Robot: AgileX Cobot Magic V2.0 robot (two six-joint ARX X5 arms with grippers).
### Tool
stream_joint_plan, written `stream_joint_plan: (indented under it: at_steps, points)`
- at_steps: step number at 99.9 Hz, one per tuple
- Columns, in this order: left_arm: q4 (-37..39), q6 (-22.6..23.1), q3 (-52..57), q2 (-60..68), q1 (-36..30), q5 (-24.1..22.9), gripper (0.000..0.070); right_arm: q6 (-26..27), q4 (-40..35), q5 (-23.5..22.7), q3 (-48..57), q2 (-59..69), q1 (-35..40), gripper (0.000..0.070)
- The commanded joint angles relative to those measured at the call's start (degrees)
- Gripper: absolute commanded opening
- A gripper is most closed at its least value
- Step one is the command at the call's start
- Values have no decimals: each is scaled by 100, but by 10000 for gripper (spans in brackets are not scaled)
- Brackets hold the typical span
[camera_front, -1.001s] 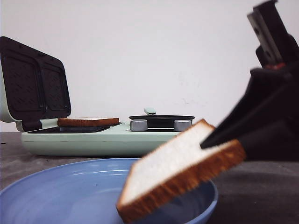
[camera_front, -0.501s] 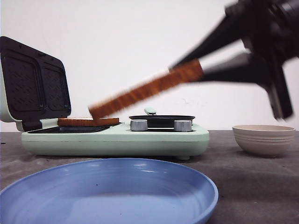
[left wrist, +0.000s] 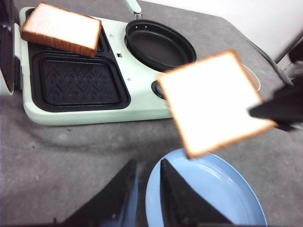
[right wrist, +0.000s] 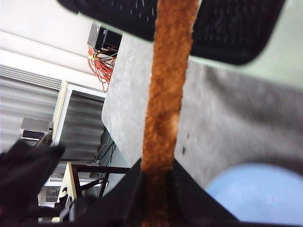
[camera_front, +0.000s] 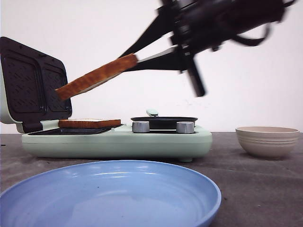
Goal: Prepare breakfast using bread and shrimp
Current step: 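Carry the bread slice with the right gripper over the sandwich maker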
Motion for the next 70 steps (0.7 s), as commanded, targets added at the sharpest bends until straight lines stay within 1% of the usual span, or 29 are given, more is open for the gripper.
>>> stream_joint_plan:
  at_steps: [1, 25, 46, 62, 70]
  points:
    - [70, 9, 17, 13, -4, -15, 0, -118, 96, -37, 479, 448, 48, 0]
    - [111, 11, 17, 13, -4, -13, 0, 83, 87, -63, 1998, 1851, 48, 0]
    - [487, 2, 20, 13, -4, -15, 0, 310, 37, -92, 3056, 2789, 55, 0]
    - [616, -15, 20, 13, -4, -13, 0, 444, -44, -63, 3484, 3226, 61, 0]
    - [616, -13, 20, 13, -4, -15, 0, 439, -170, 61, 3558, 3329, 81, 0]
